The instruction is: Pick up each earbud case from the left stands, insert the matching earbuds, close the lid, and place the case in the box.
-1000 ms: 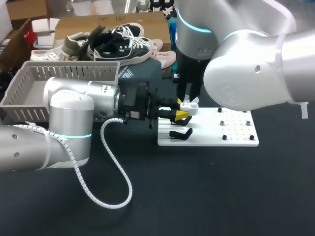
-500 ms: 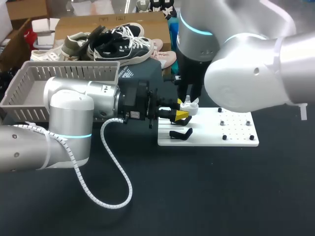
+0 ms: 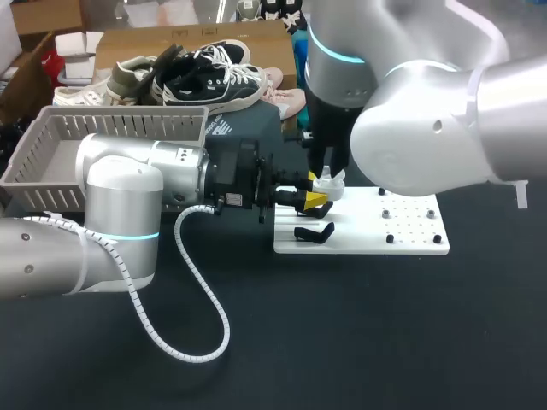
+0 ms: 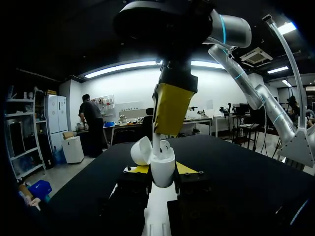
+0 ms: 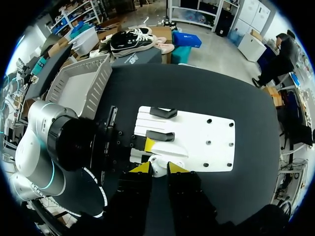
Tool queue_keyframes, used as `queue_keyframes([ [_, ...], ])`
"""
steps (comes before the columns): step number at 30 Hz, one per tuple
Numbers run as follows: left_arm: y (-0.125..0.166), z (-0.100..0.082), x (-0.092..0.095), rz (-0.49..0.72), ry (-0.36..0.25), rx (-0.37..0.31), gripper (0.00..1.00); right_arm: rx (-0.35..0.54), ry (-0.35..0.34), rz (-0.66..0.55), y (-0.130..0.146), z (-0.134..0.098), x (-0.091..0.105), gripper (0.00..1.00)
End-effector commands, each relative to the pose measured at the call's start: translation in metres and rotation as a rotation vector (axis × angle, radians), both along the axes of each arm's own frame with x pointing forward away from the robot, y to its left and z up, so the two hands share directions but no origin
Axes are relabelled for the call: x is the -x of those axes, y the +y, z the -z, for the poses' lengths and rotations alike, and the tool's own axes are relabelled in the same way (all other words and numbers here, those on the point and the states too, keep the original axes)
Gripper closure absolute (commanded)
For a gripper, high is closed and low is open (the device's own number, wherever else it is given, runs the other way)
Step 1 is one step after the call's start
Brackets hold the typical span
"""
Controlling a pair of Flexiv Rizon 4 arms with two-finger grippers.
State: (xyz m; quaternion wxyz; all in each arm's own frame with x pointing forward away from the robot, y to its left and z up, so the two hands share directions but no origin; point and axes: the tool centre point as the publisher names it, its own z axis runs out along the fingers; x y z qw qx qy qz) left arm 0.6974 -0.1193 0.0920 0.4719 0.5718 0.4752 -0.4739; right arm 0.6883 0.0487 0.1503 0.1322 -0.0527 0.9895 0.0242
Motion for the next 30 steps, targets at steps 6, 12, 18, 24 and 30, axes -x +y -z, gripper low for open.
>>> queue_keyframes([
  [6,-0.0001,0.0004,-0.0007,0.001,-0.001,0.001,1.0,0.008,0.001,0.01,0.0022,0.004,-0.0018,1.0],
  [12,-0.0001,0.0004,-0.0007,0.001,-0.001,0.001,1.0,0.008,0.004,0.007,0.0029,0.0044,-0.0009,1.0],
  [18,-0.0001,0.0004,-0.0007,0.001,-0.001,0.001,1.0,0.001,-0.002,0.007,0.003,0.0016,0.0002,1.0],
  [24,-0.0001,0.0004,-0.0007,0.001,-0.001,0.001,1.0,0.007,0.004,0.008,0.0023,0.0063,0.0023,1.0],
  [30,-0.0001,0.0004,-0.0007,0.001,-0.001,0.001,1.0,0.005,0.002,0.013,0.0014,0.0063,0.0025,1.0],
])
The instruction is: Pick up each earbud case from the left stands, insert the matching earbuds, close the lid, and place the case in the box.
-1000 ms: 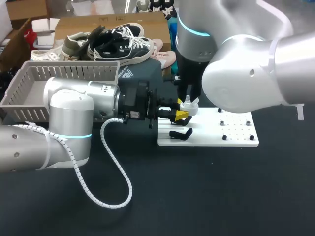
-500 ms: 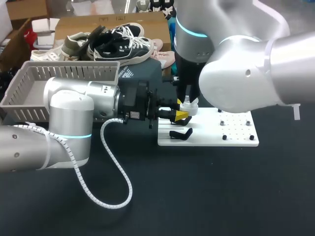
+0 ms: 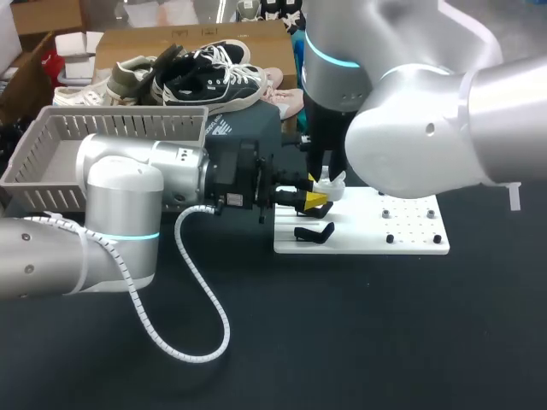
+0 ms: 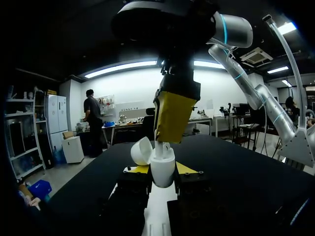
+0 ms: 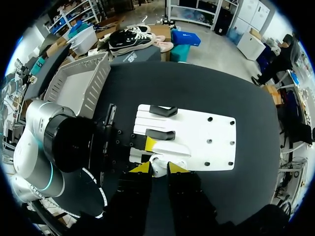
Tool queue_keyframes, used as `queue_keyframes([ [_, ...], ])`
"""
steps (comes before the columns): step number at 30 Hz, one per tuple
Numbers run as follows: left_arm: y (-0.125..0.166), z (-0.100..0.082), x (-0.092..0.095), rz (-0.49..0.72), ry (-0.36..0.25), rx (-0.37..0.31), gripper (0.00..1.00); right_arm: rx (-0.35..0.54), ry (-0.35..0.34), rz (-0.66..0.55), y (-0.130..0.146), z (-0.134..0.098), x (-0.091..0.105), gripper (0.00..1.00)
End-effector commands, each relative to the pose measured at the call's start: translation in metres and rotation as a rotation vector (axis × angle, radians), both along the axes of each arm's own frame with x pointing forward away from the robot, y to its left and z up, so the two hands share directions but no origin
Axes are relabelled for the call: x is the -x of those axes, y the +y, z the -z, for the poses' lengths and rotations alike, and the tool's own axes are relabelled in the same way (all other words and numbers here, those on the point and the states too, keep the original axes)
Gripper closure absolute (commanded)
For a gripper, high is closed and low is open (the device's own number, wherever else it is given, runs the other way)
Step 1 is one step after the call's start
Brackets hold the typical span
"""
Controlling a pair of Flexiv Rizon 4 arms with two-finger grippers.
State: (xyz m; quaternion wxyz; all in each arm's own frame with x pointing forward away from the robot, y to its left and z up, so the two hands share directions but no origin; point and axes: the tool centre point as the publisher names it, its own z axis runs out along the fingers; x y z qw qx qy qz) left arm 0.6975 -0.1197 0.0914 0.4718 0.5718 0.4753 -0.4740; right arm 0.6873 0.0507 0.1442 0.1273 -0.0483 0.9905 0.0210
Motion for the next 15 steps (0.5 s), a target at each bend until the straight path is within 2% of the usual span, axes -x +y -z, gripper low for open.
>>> queue_keyframes([
  [1,0.0002,-0.0001,-0.0006,0.001,-0.001,0.001,1.0,-0.002,-0.01,0.005,-0.0006,0.0001,0.0015,1.0],
  [15,0.0002,-0.0001,-0.0006,0.001,-0.001,0.001,1.0,-0.024,-0.016,0.022,-0.0018,0.0043,0.0013,1.0],
])
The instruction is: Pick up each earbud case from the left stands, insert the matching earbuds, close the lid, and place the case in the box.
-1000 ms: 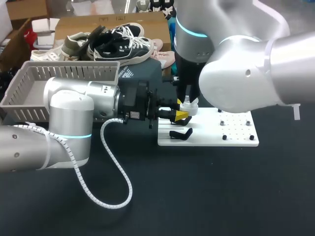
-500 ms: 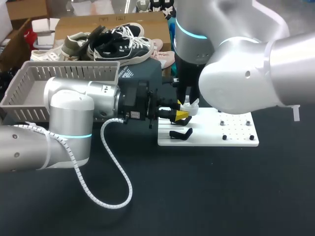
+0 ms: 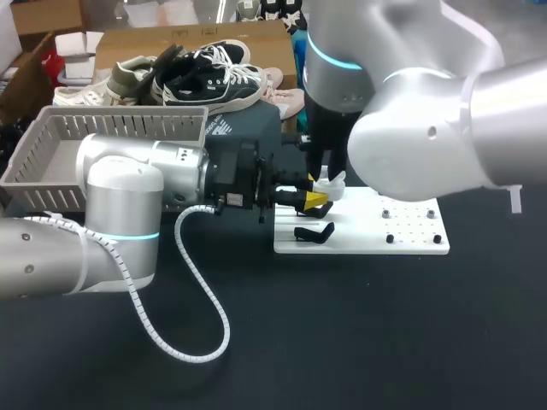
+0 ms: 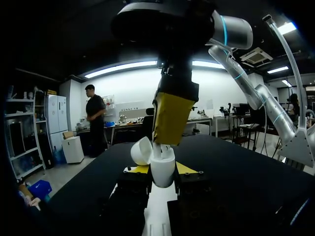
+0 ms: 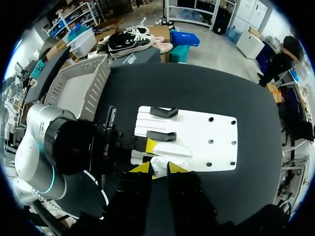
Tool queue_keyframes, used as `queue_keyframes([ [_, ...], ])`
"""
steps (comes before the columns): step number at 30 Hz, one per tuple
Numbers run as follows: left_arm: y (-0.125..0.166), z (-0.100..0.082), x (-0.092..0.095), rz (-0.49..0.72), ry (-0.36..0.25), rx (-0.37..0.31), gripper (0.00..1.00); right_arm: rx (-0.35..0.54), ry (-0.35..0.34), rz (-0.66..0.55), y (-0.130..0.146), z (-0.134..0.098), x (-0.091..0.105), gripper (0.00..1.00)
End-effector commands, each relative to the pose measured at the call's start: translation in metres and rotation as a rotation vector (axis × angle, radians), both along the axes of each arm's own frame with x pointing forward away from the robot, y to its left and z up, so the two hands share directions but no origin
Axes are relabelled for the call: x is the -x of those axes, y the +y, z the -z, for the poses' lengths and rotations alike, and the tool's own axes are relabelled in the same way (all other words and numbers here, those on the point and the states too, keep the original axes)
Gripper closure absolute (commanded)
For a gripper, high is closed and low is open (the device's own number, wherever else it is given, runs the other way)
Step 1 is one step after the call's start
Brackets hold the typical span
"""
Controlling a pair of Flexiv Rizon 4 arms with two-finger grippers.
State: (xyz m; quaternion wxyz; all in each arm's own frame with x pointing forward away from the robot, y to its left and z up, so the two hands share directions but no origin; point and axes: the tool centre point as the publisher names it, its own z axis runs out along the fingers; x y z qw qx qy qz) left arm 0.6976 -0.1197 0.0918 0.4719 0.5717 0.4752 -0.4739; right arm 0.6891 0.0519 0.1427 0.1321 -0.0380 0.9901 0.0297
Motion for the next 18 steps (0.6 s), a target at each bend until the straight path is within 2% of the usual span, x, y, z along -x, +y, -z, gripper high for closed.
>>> queue_keyframes([
  [1,0.0002,0.0002,-0.0005,0.001,-0.001,0.001,1.0,-0.003,-0.004,0.005,-0.0033,0.0036,0.0036,1.0],
  [8,0.0002,0.0002,-0.0005,0.001,-0.001,0.001,1.0,0.007,0.001,0.01,-0.0049,0.006,0.0039,1.0],
  [9,0.0002,0.0002,-0.0005,0.001,-0.001,0.001,1.0,0.009,0.0,0.01,-0.0047,0.0063,0.0038,0.98],
  [12,0.0002,0.0002,-0.0005,0.001,-0.001,0.001,1.0,0.012,-0.002,0.011,-0.0038,0.0069,0.0033,0.67],
  [13,0.0002,0.0002,-0.0005,0.001,-0.001,0.001,1.0,0.013,-0.002,0.011,-0.0035,0.007,0.0033,0.62],
  [18,0.0002,0.0002,-0.0005,0.001,-0.001,0.001,1.0,0.01,-0.006,0.009,-0.0021,0.0046,0.0032,0.53],
])
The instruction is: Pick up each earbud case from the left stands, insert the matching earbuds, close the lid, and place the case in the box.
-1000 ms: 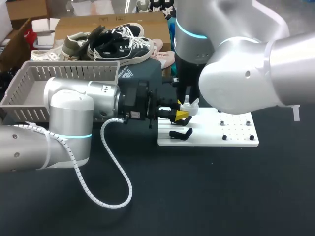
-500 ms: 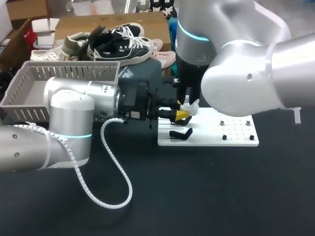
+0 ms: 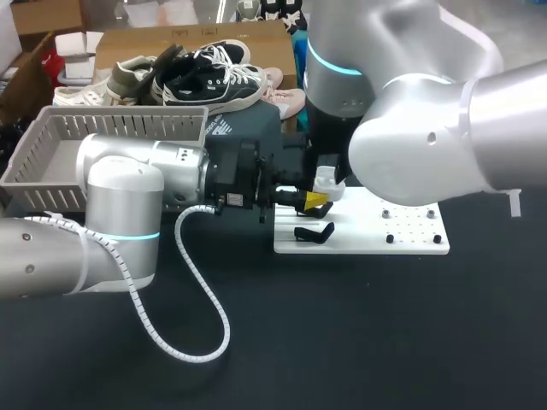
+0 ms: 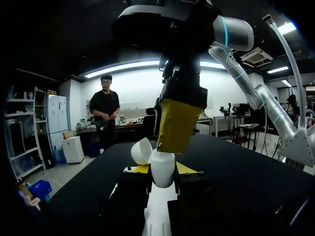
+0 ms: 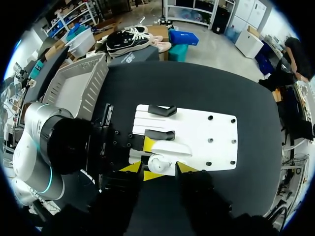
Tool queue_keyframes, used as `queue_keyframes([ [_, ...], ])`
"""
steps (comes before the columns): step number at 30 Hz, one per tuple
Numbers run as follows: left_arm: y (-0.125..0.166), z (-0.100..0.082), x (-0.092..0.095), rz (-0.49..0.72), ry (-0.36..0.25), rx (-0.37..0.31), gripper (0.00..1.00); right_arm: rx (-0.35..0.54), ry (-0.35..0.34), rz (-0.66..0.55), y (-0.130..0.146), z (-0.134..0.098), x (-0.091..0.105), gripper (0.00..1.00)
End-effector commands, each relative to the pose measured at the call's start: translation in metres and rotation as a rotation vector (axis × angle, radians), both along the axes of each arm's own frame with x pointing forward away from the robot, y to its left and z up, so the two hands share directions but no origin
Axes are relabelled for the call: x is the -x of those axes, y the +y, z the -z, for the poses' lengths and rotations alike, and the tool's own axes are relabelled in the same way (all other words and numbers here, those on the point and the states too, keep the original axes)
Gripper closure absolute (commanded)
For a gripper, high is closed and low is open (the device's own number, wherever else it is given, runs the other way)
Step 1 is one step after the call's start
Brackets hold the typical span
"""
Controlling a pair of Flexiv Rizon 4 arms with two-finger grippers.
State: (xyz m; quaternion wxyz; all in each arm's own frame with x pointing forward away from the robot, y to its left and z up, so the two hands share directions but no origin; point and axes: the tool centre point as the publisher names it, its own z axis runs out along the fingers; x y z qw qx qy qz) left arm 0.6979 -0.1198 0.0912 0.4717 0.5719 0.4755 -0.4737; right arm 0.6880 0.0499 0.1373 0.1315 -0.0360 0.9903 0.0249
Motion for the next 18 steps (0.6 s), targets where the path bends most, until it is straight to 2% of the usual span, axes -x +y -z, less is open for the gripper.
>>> queue_keyframes([
  [1,0.0,0.0,0.0,0.001,-0.001,0.001,1.0,0.001,-0.009,0.004,0.0,-0.002,0.002,0.51],
  [7,0.0,0.0,0.0,0.001,-0.001,0.001,1.0,-0.017,-0.041,0.048,-0.012,-0.015,0.002,0.24],
  [8,0.0,0.0,0.0,0.001,-0.001,0.001,1.0,-0.017,-0.063,0.076,-0.015,-0.017,0.001,0.07],
  [9,0.0,0.0,0.0,0.001,-0.001,0.001,1.0,-0.013,-0.091,0.115,-0.019,-0.019,-0.003,0.0],
  [16,0.0,0.0,0.0,0.001,-0.001,0.001,1.0,-0.008,-0.203,0.358,-0.042,-0.024,-0.03,0.0],
  [18,0.0,0.0,0.0,0.001,-0.001,0.001,1.0,-0.012,-0.212,0.395,-0.048,-0.023,-0.037,0.0],
])
